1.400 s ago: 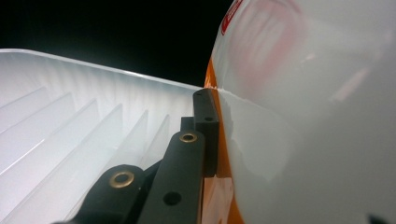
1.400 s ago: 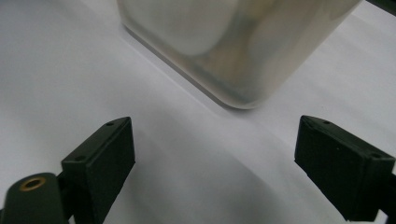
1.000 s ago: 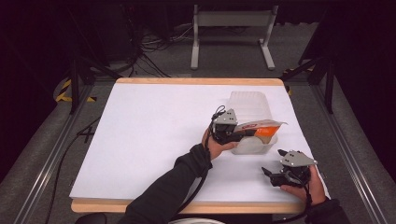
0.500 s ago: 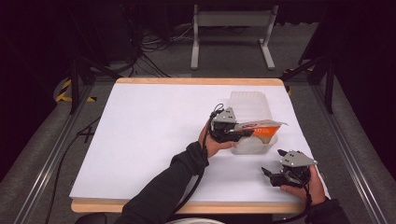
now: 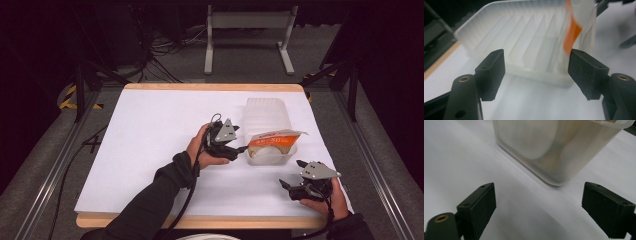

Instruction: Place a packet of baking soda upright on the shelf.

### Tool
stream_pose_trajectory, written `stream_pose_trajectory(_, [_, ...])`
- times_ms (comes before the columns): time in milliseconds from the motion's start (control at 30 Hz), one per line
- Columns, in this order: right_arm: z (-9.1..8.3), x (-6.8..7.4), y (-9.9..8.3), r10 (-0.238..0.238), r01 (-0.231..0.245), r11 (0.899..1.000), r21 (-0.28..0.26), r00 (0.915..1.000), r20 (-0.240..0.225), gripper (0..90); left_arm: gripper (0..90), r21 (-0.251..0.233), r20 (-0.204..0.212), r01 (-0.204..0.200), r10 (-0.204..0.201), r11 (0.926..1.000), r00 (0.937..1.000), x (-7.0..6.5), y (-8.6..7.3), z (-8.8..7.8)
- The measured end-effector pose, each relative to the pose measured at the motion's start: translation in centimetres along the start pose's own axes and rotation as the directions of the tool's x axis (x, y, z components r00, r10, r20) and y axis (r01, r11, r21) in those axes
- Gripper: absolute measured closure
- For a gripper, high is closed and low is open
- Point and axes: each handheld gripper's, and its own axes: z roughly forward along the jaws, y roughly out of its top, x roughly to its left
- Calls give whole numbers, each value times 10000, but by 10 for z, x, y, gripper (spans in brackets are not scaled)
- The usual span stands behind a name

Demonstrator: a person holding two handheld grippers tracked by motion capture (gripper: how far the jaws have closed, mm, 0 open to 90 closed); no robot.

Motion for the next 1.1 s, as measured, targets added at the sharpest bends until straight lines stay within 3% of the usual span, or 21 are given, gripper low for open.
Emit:
stream_pose_trajectory(367, [0, 5, 3, -111, 111, 9999, 1, 9999, -44, 128, 192, 759, -462, 56, -21, 9971, 9989, 6, -40, -50])
stream_pose_trajectory(467, [0, 6, 3, -139, 139, 9999, 28, 9999, -71, 128, 172, 1229, -913, 127, -15, 9923, 9958, 7, -54, -59])
stream_pose_trajectory(600, [0, 6, 3, -148, 149, 9999, 39, 9999, -64, 128, 151, 1419, -1087, 406, -252, 9890, 9937, 12, -71, -71])
stream_pose_trajectory(700, [0, 5, 3, -123, 123, 9999, 46, 9999, -51, 128, 126, 1666, -1241, 375, -167, 9853, 9921, 13, -82, -77])
stream_pose_trajectory(1100, [1, 4, 2, -163, 164, 9998, 127, 9999, -49, 128, 73, 1917, -1709, 803, -474, 9782, 9841, 13, -122, -105])
